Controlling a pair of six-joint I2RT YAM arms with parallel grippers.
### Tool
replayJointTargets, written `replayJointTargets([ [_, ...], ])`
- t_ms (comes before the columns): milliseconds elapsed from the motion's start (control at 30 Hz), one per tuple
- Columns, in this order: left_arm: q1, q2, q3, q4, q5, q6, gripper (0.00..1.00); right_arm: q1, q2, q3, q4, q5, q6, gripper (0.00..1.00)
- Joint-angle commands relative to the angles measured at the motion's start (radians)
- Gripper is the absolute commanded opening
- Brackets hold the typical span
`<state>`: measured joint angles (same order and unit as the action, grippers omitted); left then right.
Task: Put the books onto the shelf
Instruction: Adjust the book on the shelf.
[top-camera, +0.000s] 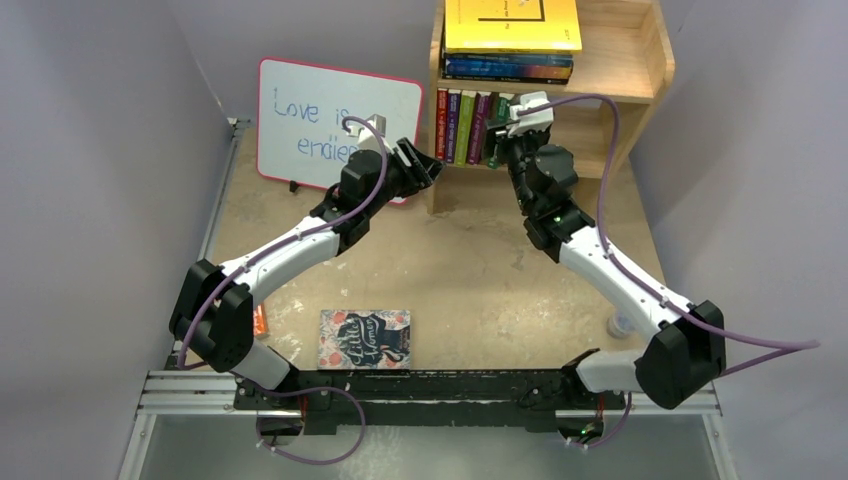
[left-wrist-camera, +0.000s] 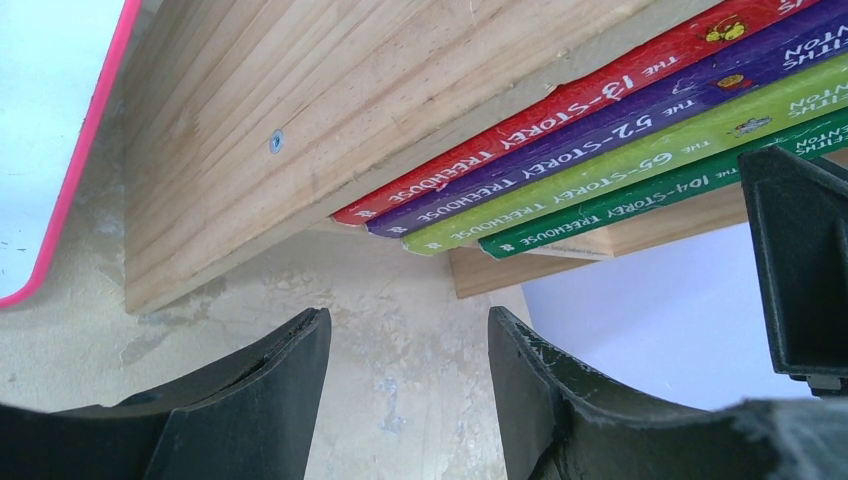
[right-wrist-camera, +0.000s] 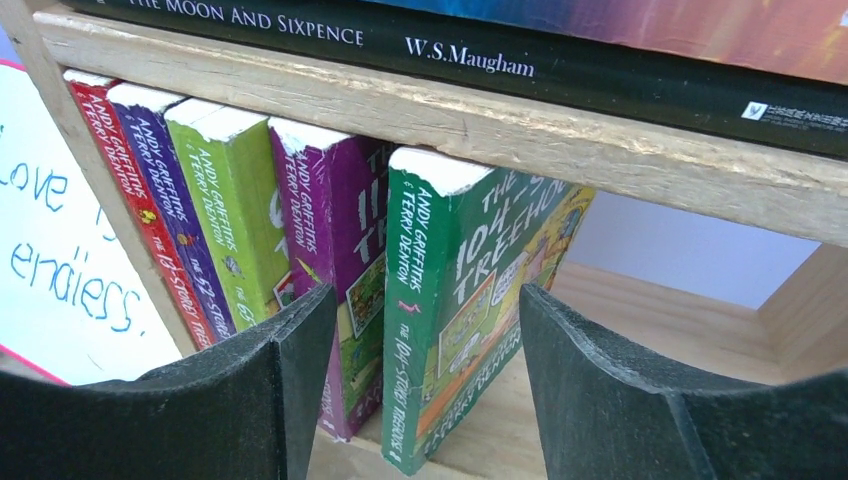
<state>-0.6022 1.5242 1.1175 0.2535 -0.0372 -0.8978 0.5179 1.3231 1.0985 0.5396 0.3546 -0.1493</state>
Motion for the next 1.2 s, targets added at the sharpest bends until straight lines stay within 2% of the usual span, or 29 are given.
replayJointTargets([
  [0, 0.009, -0.041, -0.002, 0.044, 0.013, 0.000, 0.58, -0.002, -0.065, 0.020, -0.013, 0.027, 0.036, 0.70],
  [233, 0.009, -0.049, -0.002, 0.031, 0.012, 0.008, 0.58, -0.004, -0.120, 0.012, -0.097, -0.031, 0.098, 0.74],
  [433, 0.017, -0.091, -0.006, -0.064, -0.030, 0.040, 0.58, -0.006, -0.217, 0.006, -0.220, -0.098, 0.178, 0.75],
  [567, 0.024, -0.151, -0.022, -0.219, -0.086, 0.093, 0.59, -0.006, -0.312, -0.021, -0.336, -0.144, 0.253, 0.75],
  [733, 0.059, -0.255, -0.062, -0.517, -0.233, 0.188, 0.65, -0.006, -0.415, -0.077, -0.481, -0.188, 0.374, 0.74],
  [833, 0.167, -0.304, -0.076, -0.706, -0.312, 0.201, 0.69, -0.005, -0.438, -0.100, -0.518, -0.211, 0.402, 0.72],
  [967, 0.389, -0.342, -0.087, -0.903, -0.420, 0.230, 0.76, -0.004, -0.428, -0.162, -0.493, -0.345, 0.428, 0.71],
  [1100, 0.676, -0.359, -0.130, -0.970, -0.437, 0.247, 0.78, 0.026, -0.361, -0.209, -0.445, -0.413, 0.491, 0.70],
  [1167, 0.746, -0.354, -0.156, -0.961, -0.489, 0.211, 0.80, 0.062, -0.328, -0.232, -0.402, -0.412, 0.521, 0.70],
])
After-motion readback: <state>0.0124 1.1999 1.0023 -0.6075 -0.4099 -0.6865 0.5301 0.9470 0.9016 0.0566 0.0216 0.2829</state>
